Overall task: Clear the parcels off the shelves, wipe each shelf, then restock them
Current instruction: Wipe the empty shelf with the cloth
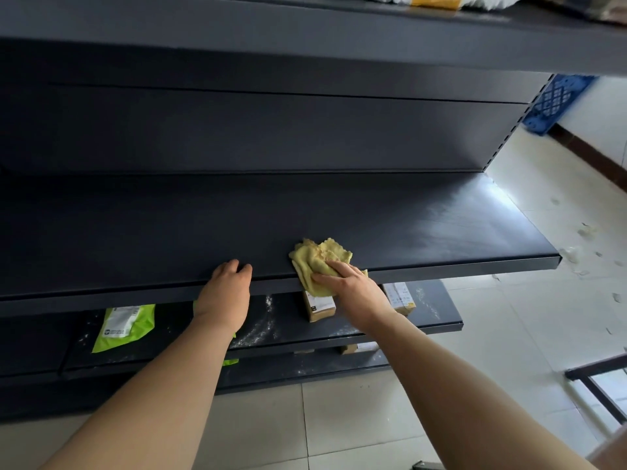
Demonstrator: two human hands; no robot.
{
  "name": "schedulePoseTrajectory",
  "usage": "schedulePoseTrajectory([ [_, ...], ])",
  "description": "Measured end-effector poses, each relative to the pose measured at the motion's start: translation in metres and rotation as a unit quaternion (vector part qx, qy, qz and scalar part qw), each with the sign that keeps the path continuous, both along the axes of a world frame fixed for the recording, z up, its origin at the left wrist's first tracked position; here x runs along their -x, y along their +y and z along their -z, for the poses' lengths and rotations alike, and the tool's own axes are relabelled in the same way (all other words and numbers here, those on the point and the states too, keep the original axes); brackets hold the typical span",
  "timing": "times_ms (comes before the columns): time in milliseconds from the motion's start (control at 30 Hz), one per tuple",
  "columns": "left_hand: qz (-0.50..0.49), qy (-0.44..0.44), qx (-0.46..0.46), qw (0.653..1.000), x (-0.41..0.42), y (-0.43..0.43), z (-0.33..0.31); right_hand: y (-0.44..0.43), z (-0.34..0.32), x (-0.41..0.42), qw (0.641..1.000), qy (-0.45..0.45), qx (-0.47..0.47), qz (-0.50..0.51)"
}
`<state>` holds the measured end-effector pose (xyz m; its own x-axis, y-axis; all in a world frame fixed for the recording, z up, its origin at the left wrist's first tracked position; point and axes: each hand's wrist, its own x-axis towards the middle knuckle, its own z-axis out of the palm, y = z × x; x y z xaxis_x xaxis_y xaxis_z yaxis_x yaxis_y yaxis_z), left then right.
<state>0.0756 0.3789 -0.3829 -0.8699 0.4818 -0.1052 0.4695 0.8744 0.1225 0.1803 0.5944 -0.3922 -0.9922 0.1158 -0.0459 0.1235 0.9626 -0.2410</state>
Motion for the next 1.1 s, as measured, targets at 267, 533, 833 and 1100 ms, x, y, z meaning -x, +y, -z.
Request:
schedulePoseTrajectory([
  [267, 0.045, -0.108, -0.124, 0.985, -0.024, 0.034, -0.031, 0.009, -0.042, -0.036, 0.982, 0.043, 0.147, 0.110],
  [533, 0.138, -0.227, -0.190, 0.945, -0.055, 0.099, -0.083, 0.029, -0.093, -0.088, 0.947, 0.106, 0.218, 0.210],
  [833, 0.270, -0.189, -0.197, 0.923, -0.114, 0.162, -0.133, 0.059, -0.150, -0.171, 0.937, 0.131, 0.164, 0.280],
  [1100, 0.318, -0.239, -0.252, 0.882, -0.174, 0.208, -0.159, 0.097, -0.176, -0.263, 0.891, 0.124, 0.208, 0.385],
])
